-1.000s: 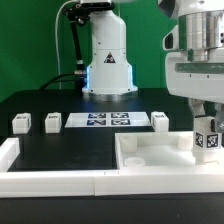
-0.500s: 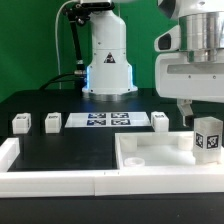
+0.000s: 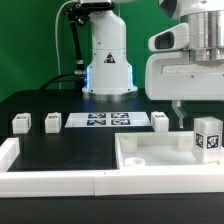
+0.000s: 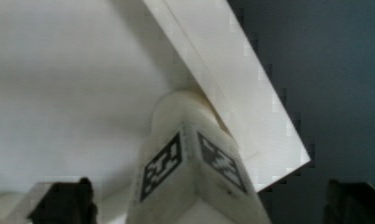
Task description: Assemble square table
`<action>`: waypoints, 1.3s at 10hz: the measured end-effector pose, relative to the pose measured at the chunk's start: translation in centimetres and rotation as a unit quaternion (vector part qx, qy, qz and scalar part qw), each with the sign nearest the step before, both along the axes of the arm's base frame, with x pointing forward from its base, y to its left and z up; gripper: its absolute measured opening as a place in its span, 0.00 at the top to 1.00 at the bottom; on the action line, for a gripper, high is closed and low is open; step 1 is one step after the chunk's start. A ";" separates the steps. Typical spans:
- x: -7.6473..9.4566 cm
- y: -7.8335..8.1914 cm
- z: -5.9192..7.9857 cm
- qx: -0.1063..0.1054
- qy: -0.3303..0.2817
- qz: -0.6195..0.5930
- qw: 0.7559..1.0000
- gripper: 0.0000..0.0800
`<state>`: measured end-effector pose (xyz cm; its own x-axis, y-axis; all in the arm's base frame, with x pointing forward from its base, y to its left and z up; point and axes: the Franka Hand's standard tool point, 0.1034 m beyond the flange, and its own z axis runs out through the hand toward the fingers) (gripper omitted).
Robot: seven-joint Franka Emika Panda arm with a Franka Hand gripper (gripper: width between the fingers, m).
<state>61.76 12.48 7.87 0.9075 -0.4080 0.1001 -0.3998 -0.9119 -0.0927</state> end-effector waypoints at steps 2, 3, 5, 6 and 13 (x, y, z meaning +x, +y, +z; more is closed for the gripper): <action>0.0 0.0 0.0 -0.011 -0.003 0.073 0.997 0.19; 0.0 0.0 0.0 -0.016 -0.004 0.104 0.994 0.19; 0.0 -0.2 0.0 -0.033 -0.007 0.183 0.983 0.19; 0.1 -0.3 0.0 -0.037 -0.008 0.213 0.976 0.19; 0.1 -0.7 0.0 -0.038 -0.008 0.223 0.974 0.64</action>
Offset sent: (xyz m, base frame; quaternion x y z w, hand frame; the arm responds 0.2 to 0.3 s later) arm 0.0015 0.0046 0.0014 -0.0040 -0.0046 -0.1340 0.9910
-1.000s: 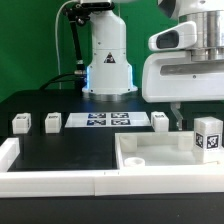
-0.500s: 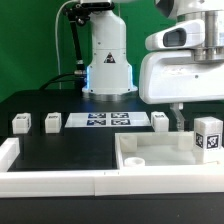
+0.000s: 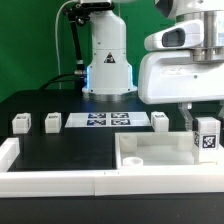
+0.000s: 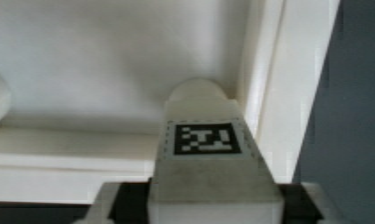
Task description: Assemble square table
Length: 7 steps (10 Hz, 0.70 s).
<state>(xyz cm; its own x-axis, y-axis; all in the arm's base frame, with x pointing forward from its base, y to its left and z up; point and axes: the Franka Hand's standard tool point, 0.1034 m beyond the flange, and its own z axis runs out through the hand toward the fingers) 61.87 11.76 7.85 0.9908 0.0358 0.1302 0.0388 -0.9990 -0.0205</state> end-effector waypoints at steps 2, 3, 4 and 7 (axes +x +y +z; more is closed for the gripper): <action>0.0 0.0 0.0 0.002 0.000 -0.013 1.000 0.64; 0.0 0.1 0.0 0.010 0.002 -0.064 0.998 0.64; -0.1 0.0 -0.1 0.020 0.000 -0.120 0.993 0.64; -0.2 0.2 -0.1 0.046 -0.007 -0.271 0.961 0.63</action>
Offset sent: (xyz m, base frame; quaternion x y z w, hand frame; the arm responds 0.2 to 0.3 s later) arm 0.0000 0.0000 0.0000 0.0000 0.0000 0.1938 0.9810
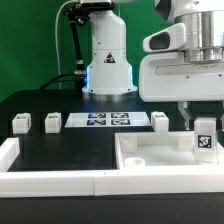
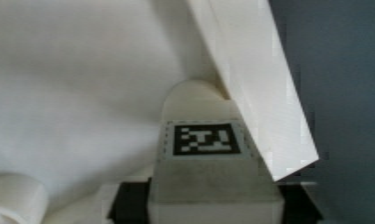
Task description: Assemble square table
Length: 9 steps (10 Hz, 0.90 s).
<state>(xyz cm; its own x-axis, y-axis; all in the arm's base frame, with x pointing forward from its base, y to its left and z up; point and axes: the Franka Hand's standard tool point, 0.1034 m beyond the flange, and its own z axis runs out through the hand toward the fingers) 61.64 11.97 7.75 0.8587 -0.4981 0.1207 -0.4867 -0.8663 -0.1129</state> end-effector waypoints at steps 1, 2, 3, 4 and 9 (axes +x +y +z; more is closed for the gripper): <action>0.0 0.0 0.0 0.007 0.002 -0.048 0.999 0.63; 0.0 0.0 0.0 0.015 0.003 -0.096 0.995 0.63; 0.0 0.0 0.0 0.023 0.005 -0.143 0.989 0.63; 0.0 0.0 0.0 0.030 0.007 -0.186 0.982 0.63; -0.1 0.2 0.0 0.060 0.018 -0.338 0.939 0.63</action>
Offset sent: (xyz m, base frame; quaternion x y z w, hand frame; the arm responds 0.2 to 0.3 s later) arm -0.0039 0.0022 -0.0051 -0.0169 -0.0148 0.2676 0.9633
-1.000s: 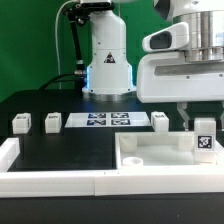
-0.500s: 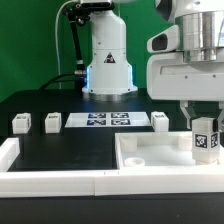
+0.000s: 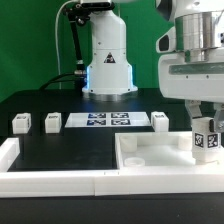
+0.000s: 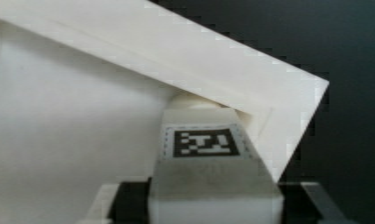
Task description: Assemble square table
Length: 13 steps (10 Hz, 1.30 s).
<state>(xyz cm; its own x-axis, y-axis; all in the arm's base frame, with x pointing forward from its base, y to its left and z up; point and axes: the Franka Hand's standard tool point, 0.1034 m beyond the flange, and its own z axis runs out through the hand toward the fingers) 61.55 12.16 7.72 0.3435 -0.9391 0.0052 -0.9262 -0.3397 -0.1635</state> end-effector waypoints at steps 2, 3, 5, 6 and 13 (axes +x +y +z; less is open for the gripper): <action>0.0 0.1 0.0 0.000 0.000 0.004 1.000 0.38; 0.0 0.1 0.0 -0.003 -0.001 0.022 1.000 0.38; 0.2 0.3 0.1 -0.014 -0.007 0.097 0.995 0.20; 0.2 0.2 0.1 -0.022 -0.010 0.150 0.988 0.20; 0.3 0.0 0.1 -0.064 -0.024 0.414 0.908 0.19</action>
Offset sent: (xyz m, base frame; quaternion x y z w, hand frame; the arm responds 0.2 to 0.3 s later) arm 0.0085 0.0075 0.0067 -0.0011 -0.0182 -0.0770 0.9969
